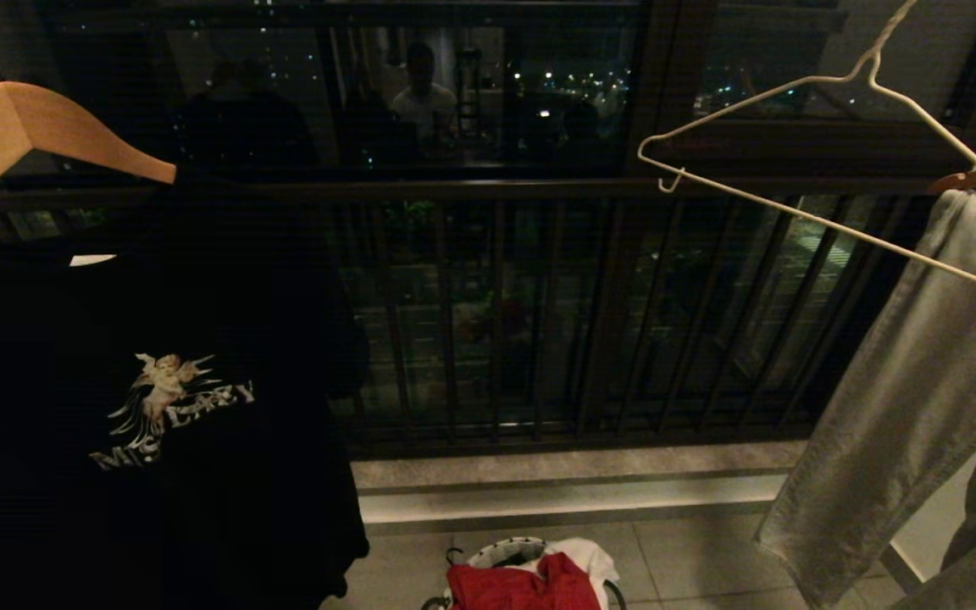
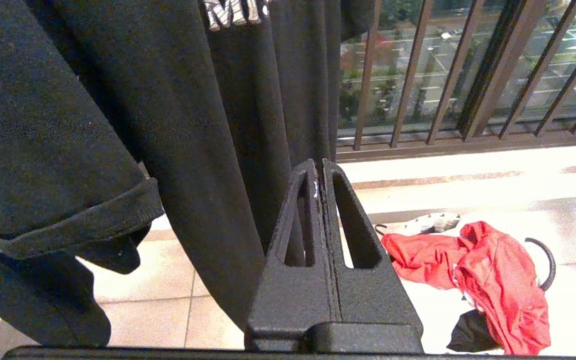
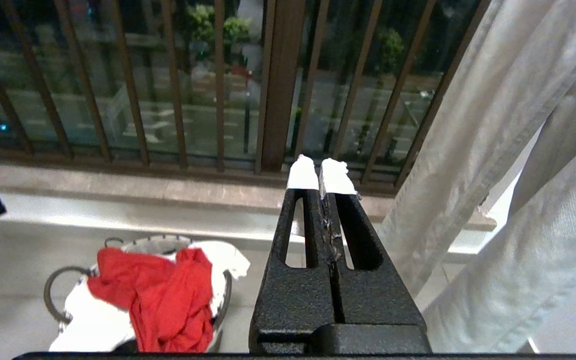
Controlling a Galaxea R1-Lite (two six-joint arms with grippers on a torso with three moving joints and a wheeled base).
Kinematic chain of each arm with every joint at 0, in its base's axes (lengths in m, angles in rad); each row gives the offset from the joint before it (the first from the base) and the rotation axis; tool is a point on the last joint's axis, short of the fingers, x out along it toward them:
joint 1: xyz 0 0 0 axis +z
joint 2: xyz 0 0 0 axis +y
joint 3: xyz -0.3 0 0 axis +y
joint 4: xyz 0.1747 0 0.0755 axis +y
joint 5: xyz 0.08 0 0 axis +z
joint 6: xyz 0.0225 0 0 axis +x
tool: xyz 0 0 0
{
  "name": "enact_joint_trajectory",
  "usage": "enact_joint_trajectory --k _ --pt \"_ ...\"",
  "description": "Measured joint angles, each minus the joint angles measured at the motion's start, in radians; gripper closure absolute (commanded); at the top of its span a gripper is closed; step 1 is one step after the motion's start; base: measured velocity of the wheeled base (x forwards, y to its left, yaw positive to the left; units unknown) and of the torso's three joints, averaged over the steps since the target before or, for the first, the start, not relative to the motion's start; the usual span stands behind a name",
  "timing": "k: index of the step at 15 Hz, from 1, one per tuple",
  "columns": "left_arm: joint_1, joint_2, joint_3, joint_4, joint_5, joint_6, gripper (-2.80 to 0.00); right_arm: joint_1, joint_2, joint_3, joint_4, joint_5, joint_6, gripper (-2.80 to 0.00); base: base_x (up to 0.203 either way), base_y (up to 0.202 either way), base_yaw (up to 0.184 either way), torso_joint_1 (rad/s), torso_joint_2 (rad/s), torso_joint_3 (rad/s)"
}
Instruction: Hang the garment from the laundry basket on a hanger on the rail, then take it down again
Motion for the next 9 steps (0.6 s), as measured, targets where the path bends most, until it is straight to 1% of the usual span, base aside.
enact_joint_trajectory --k 1,4,9 --pt "0.000 0.000 0.000 0.000 0.001 -0.001 0.00 0.000 0.000 0.001 0.021 0.002 -0.001 0.00 0.000 0.000 0.000 0.000 0.00 0.000" --pt "0.000 0.000 0.000 0.001 0.001 -0.002 0.00 0.000 0.000 0.003 0.023 0.004 -0.002 0.00 0.000 0.000 0.000 0.000 0.00 0.000" --pt "0.000 0.000 0.000 0.001 0.001 -0.011 0.00 0.000 0.000 0.003 0.028 0.007 0.022 0.00 0.000 0.000 0.000 0.000 0.00 0.000"
